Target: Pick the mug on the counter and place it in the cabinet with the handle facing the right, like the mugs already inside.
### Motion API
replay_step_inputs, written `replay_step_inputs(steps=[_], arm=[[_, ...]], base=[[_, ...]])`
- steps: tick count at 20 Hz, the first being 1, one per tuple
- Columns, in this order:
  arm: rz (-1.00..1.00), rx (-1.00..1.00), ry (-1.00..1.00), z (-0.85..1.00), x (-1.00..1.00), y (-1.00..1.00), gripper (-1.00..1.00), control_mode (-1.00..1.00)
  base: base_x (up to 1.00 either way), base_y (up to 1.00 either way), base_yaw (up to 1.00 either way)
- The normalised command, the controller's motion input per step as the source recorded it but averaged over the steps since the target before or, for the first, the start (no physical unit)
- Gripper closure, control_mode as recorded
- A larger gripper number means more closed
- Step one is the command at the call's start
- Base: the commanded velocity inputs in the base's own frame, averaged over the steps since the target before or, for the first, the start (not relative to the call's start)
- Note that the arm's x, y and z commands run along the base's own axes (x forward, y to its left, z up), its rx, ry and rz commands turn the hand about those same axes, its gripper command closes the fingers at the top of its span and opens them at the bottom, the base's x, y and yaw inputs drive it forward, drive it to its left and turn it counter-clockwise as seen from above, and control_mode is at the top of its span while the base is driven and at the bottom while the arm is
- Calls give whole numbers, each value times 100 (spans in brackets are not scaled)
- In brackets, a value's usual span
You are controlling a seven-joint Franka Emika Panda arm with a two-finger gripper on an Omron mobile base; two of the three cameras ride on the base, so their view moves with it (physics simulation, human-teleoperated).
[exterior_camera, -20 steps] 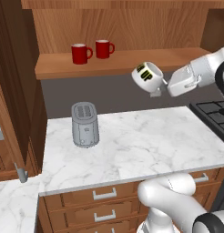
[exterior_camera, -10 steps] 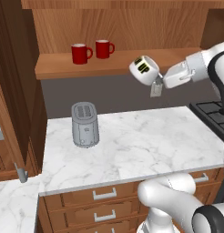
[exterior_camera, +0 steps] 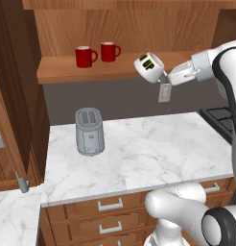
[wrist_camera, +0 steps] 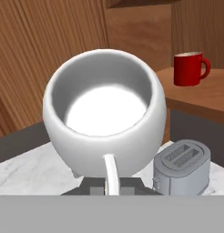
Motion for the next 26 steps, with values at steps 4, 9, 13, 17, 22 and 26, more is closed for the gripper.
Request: replay_step_inputs(steps=[4, 9, 13, 17, 22, 26], arm=[[0, 0, 0, 13, 11, 0, 100, -100], [1, 0, 0, 7, 12, 0, 100, -100], [5, -2, 0, 0, 9, 0, 100, -100], [6, -1, 0, 0, 16, 0, 100, -100], [10, 0, 0, 0, 20, -1, 100, -100], [9, -1, 0, 0, 14, -1, 100, -100]], base=[[0, 0, 0], [0, 0, 0], [0, 0, 0], [0, 0, 0], [0, 0, 0], [0, 0, 0]])
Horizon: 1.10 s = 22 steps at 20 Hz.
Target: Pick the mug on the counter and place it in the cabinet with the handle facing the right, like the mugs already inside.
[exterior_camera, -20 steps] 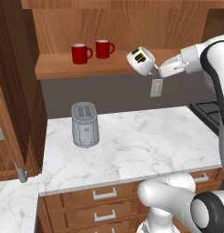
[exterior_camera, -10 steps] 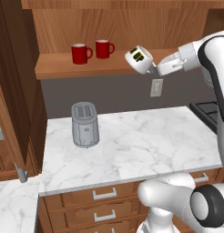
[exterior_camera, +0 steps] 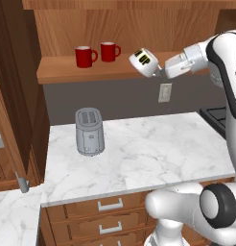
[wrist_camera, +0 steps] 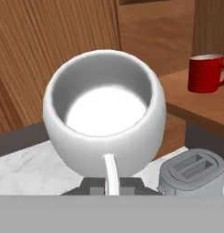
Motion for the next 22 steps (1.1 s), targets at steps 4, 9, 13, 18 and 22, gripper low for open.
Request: replay_step_inputs(steps=[4, 9, 13, 18, 22], arm=[[6, -4, 0, 1, 3, 0, 100, -100], [4, -8, 0, 8, 0, 0, 100, -100], [2, -8, 0, 9, 0, 0, 100, -100], [1, -3, 0, 6, 0, -2, 100, -100], [1, 0, 0, 0, 0, -11, 100, -100]], base=[[0, 0, 0], [0, 0, 0], [0, 0, 0], [0, 0, 0], [0, 0, 0]])
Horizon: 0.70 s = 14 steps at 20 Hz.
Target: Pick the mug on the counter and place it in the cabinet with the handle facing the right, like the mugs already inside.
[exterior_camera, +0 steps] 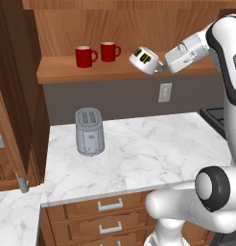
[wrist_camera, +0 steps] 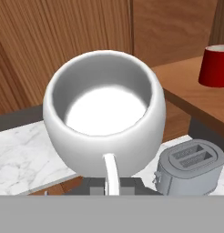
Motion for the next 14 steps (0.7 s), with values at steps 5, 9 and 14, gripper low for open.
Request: replay_step_inputs(steps=[5, 9, 14], arm=[[1, 0, 0, 0, 0, -12, 100, -100], [0, 0, 0, 0, 1, -9, 100, -100], [0, -1, 0, 0, 0, 0, 100, -100]], base=[[0, 0, 0], [0, 0, 0], [0, 0, 0]])
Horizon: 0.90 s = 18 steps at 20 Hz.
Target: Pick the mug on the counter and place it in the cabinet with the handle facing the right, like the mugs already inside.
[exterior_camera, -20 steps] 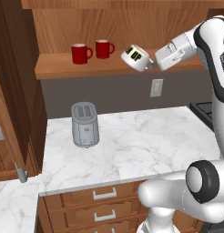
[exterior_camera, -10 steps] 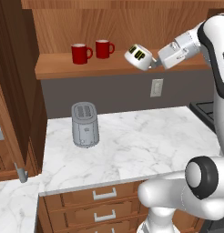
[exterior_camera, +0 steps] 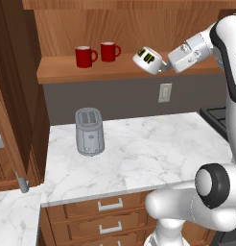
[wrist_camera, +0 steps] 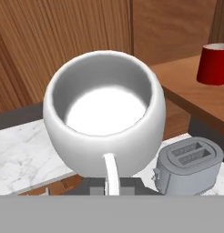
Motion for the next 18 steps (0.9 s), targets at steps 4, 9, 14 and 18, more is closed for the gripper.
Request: replay_step_inputs(steps=[4, 9, 14, 18], arm=[[0, 0, 0, 0, 0, 0, 100, -100], [0, 0, -3, -7, 0, 0, 100, -100], [0, 0, -8, -7, -4, 0, 100, -100], [0, 0, -13, 0, -18, 0, 100, -100]], base=[[0, 0, 0], [0, 0, 0], [0, 0, 0], [0, 0, 0]])
